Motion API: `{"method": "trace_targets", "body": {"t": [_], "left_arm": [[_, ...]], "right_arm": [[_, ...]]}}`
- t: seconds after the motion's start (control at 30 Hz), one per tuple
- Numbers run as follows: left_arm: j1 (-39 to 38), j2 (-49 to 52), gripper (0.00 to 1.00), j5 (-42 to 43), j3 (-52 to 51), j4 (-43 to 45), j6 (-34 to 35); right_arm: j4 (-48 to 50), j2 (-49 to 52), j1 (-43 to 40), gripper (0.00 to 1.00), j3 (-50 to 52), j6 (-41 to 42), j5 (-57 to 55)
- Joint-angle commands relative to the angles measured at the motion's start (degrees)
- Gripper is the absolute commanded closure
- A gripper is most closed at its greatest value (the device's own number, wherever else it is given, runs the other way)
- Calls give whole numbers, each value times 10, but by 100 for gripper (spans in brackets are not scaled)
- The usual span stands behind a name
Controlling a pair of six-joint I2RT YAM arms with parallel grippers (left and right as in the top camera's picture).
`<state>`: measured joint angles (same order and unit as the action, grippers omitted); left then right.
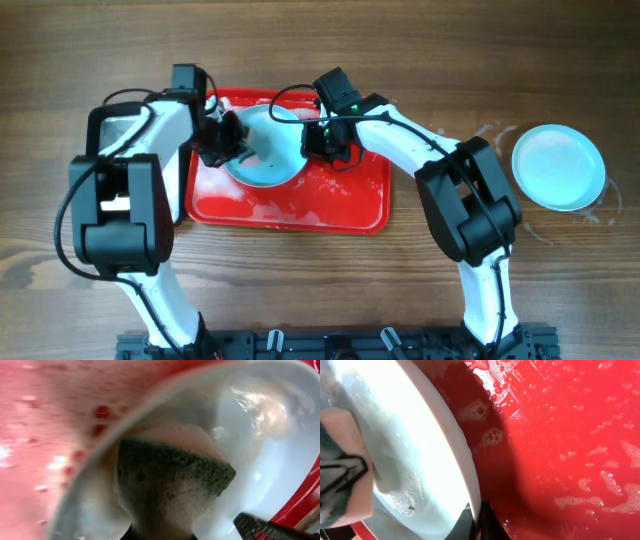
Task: Clean dirty plates on tray and stack at the side
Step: 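Keep scrubbing the plate face with the left-held sponge, then pull the sponge back left and lift the plate with the right gripper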
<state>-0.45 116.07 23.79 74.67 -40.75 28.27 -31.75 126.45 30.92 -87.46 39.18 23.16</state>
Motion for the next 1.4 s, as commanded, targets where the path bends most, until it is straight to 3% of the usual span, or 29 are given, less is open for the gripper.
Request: {"method": "trace_targets", "body": {"t": [0.0,0.6,0.8,1.0,1.17,1.37], "left_arm": [[17,28,96,-26,-8,-21,47],[30,-10,96,-28,-8,-156,74],[46,-86,96,-28,-7,-169,74],[46,-227,96,-33,-7,-154,73],[44,-291,96,-103,-7,-157,73],[44,-289,96,-155,-16,-159,74]], "right_arm": [[-19,35,-6,96,27,-18,-33],[-18,35,-6,95,27,-21,-33],[-16,35,-6,96,27,-21,-33],[-15,35,-6,96,27,-21,-33],[-13,35,-6,96,27,-21,-33],[-14,34,-8,96,27,-32,-15]]}}
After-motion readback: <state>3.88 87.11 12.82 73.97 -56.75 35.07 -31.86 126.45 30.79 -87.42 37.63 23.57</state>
